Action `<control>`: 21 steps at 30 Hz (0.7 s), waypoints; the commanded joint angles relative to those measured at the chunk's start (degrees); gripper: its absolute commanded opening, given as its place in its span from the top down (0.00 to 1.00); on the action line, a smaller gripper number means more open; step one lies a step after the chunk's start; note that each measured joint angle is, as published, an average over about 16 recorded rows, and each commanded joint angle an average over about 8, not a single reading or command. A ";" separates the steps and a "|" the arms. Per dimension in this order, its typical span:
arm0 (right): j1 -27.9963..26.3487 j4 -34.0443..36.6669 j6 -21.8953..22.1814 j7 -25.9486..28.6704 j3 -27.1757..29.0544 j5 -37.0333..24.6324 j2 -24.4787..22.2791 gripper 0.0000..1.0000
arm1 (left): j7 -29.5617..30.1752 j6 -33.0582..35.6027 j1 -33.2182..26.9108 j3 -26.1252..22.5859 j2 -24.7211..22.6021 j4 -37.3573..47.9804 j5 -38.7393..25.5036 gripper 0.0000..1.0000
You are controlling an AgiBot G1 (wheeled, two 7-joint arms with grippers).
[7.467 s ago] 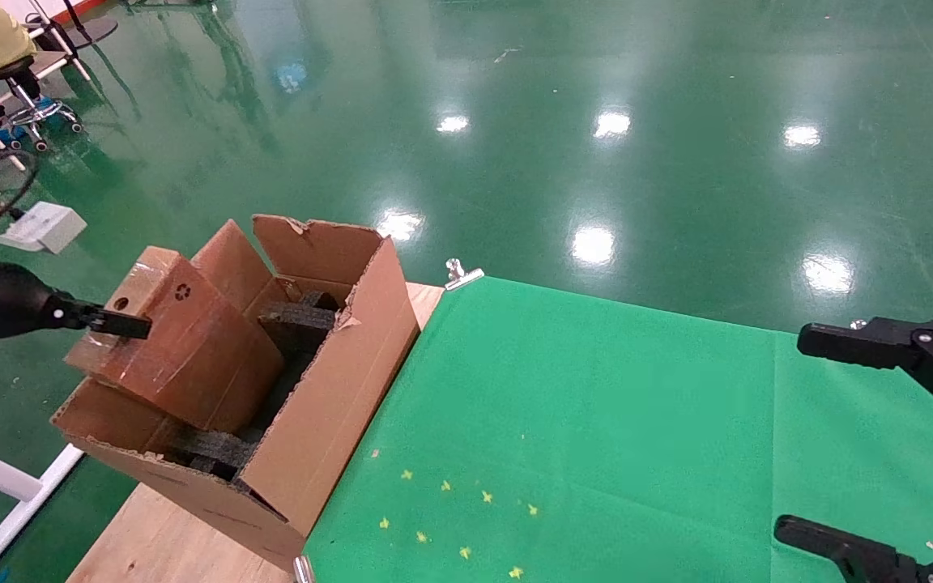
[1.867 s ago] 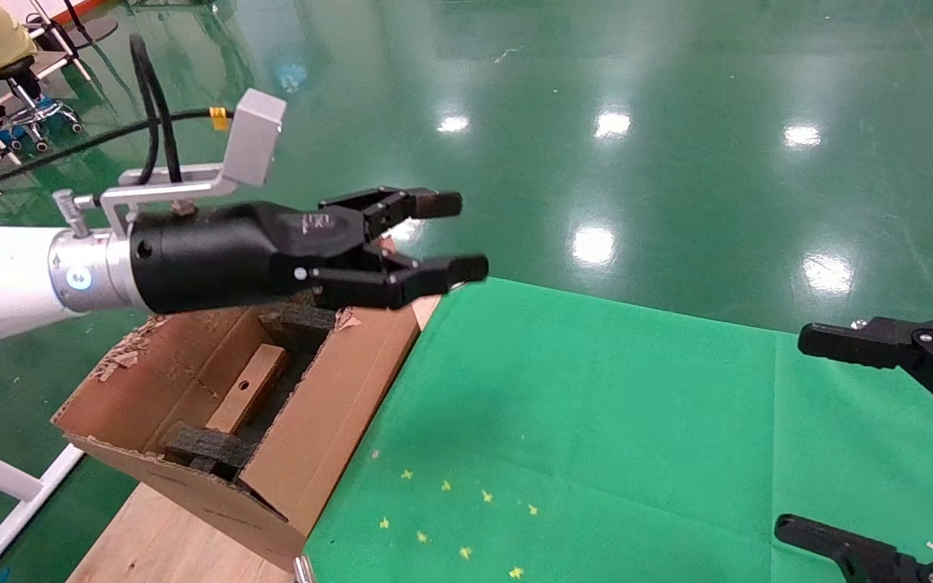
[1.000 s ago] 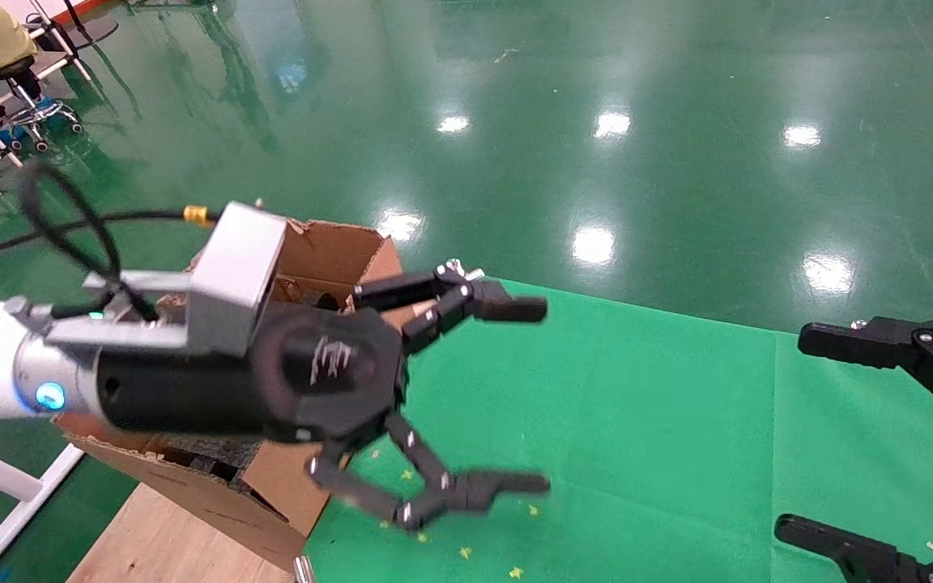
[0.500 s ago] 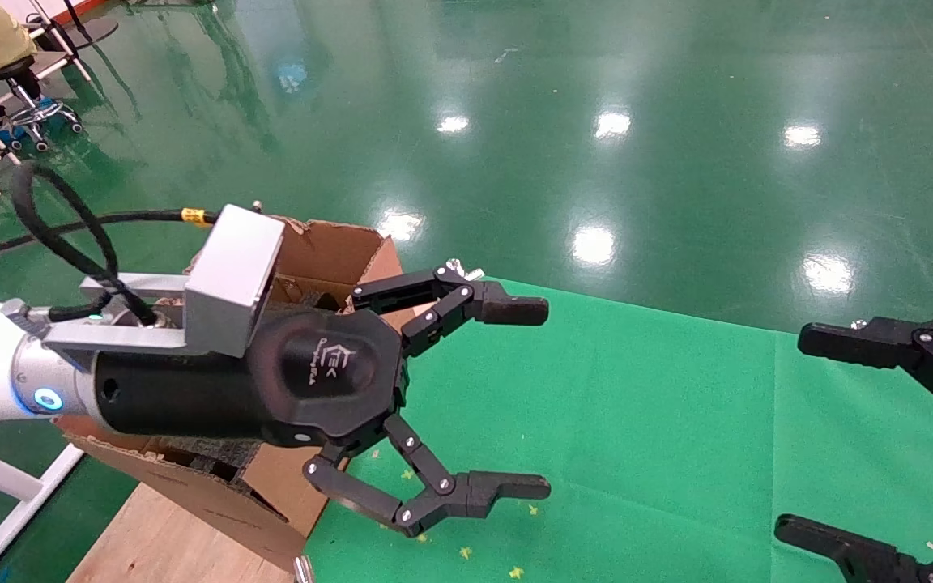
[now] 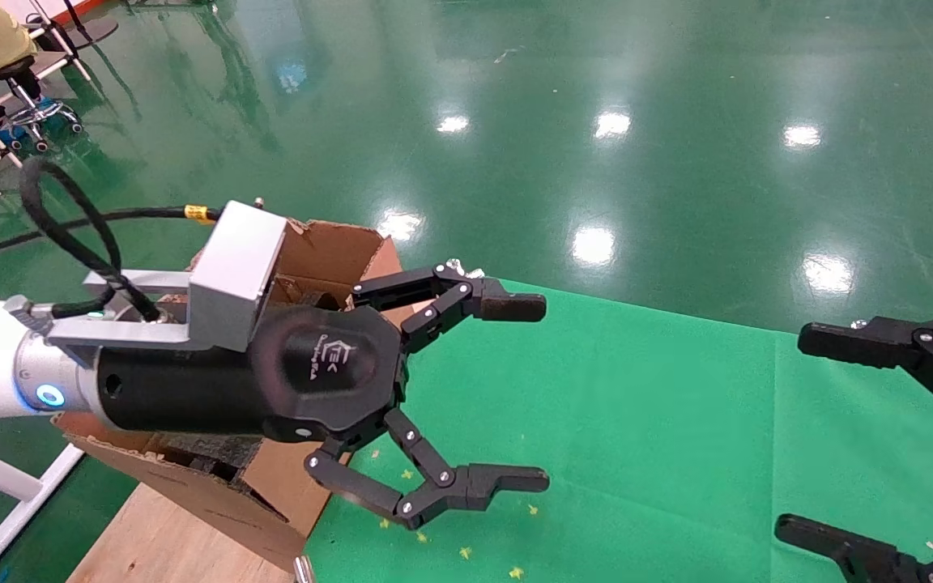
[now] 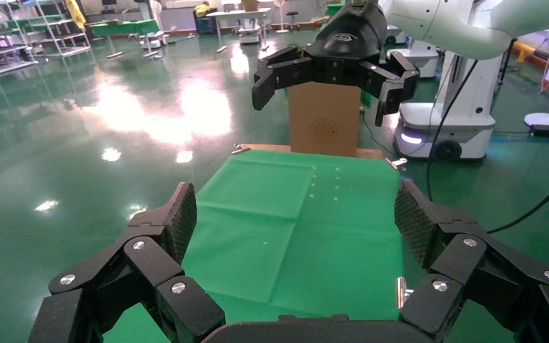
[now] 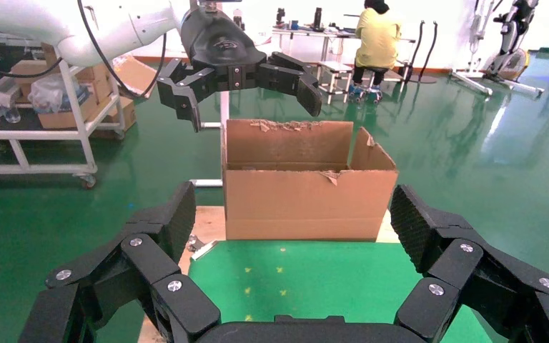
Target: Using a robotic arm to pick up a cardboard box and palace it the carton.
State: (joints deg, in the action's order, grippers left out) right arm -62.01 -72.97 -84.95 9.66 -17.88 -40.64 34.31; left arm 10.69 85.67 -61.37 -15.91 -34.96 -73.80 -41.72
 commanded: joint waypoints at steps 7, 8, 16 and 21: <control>0.00 0.00 0.00 0.00 0.00 0.00 0.00 0.00 | 0.03 0.00 -0.10 -0.05 -0.03 0.15 -0.06 0.00; 0.00 0.00 0.00 0.00 0.00 0.00 0.00 0.00 | 0.04 0.00 -0.11 -0.05 -0.03 0.16 -0.06 0.00; 0.00 0.00 0.00 0.00 0.00 0.00 0.00 0.00 | 0.07 0.01 -0.14 -0.09 -0.05 0.20 -0.09 0.00; 0.00 0.00 0.00 0.00 0.00 0.00 0.00 0.00 | 0.08 0.01 -0.16 -0.11 -0.05 0.23 -0.11 0.00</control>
State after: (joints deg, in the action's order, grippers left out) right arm -62.01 -72.97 -84.95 9.66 -17.88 -40.64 34.31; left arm 10.76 85.68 -61.53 -16.01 -35.01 -73.58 -41.83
